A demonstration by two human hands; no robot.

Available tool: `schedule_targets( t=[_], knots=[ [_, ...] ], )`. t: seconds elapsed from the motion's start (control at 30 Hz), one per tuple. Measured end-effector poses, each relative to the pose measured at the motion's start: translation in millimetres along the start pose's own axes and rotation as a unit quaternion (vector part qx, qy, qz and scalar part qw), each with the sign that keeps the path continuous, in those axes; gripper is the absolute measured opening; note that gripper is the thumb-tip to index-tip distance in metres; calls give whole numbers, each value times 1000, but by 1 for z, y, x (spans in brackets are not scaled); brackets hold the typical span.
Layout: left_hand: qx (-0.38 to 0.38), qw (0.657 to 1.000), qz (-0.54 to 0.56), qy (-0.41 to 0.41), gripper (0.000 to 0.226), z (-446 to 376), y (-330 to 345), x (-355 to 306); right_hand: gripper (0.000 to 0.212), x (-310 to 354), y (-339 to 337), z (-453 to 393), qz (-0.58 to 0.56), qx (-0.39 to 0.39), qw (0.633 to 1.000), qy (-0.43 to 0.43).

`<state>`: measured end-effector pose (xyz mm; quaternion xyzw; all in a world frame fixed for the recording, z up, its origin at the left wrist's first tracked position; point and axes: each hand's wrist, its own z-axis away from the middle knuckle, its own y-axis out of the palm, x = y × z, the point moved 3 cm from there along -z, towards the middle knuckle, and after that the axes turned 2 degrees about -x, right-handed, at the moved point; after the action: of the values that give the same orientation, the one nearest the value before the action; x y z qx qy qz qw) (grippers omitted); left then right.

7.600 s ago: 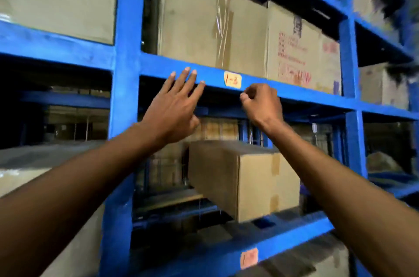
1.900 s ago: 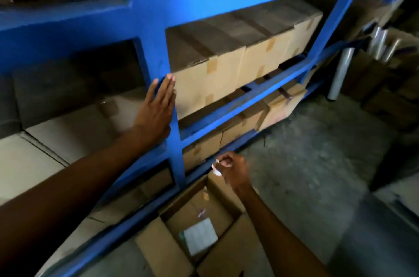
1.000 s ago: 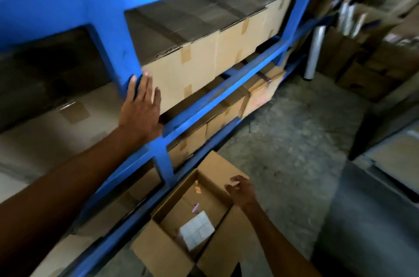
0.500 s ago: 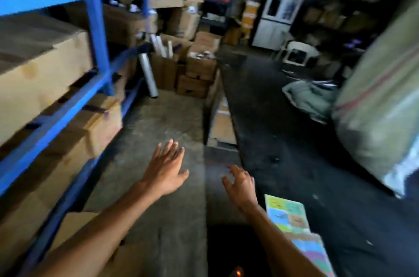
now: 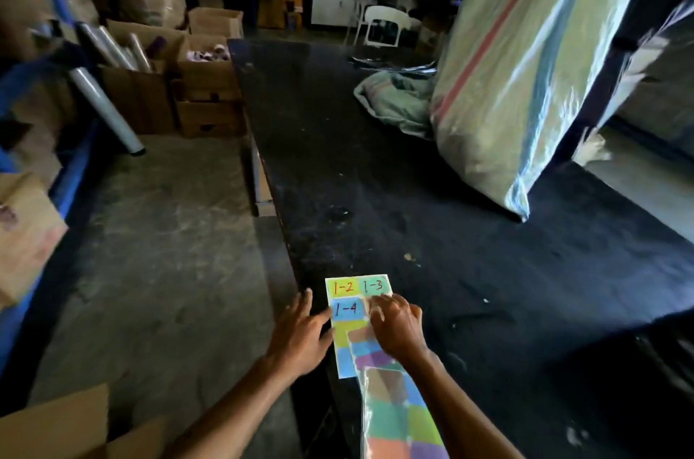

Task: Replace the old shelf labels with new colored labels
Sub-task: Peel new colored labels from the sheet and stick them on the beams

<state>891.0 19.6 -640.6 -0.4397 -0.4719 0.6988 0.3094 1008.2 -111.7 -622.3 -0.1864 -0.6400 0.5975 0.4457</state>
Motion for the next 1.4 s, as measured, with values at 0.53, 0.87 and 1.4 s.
schedule_targets(
  t=[0.53, 0.87, 1.4],
  knots=[
    [-218, 799, 471, -304, 28, 11, 30, 29, 38, 54, 37, -13, -107, -6, 990, -92],
    [-341, 783, 491, -171, 70, 41, -81, 87, 26, 137, 8, -40, -287, -11, 950, -118],
    [-613, 618, 468, -150, 22, 333, -348, 216, 33, 542, -110, 94, -569, 198, 693, -397]
  ],
)
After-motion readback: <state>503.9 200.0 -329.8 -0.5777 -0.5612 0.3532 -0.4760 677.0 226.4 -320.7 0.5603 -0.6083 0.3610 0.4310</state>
